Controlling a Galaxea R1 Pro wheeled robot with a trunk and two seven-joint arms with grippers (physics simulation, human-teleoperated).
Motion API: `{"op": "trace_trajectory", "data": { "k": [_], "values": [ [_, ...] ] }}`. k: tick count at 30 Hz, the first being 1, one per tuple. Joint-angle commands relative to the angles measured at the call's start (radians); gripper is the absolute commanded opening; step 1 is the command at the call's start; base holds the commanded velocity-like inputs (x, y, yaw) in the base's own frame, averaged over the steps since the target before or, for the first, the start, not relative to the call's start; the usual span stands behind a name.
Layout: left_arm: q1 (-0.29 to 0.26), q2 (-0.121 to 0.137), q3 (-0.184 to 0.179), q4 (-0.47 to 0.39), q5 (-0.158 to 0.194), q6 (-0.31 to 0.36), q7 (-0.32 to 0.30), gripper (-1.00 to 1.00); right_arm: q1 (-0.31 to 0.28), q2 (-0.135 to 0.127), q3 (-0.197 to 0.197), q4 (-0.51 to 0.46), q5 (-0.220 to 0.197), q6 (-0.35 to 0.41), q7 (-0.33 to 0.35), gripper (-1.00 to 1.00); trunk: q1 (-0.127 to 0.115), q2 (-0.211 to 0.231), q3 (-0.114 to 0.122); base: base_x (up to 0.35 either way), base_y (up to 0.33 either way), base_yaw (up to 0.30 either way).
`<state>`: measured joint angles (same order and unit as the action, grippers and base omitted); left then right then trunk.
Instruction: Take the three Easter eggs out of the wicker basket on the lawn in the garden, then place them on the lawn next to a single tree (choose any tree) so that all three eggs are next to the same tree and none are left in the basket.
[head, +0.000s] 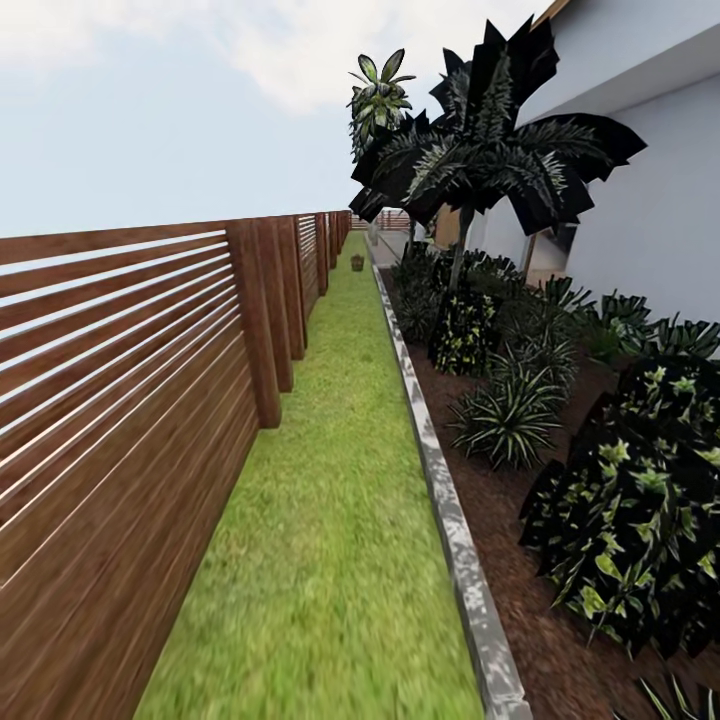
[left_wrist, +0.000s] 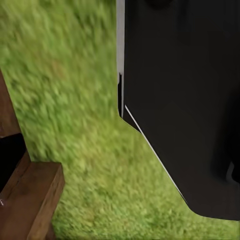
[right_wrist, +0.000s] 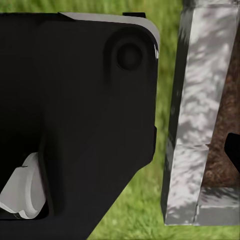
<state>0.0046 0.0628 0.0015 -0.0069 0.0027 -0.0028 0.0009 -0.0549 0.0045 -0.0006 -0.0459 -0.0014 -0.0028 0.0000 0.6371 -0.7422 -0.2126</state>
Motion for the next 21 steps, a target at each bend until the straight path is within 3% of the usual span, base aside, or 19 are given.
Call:
{"op": "trace_trajectory", "data": {
  "k": [1,21],
  "values": [
    [0.0,0.0,0.0,-0.001,0.0,0.0,0.0,1.0,0.0,0.0,0.0,0.0,0.0,0.0,0.0,1.0,0.001,-0.001,-0.001,0.323,0.0,0.0],
    [0.0,0.0,0.0,-0.001,0.0,0.0,0.0,1.0,0.0,0.0,0.0,0.0,0.0,0.0,0.0,1.0,0.001,-0.001,-0.001,0.323,0.0,0.0]
  ]
}}
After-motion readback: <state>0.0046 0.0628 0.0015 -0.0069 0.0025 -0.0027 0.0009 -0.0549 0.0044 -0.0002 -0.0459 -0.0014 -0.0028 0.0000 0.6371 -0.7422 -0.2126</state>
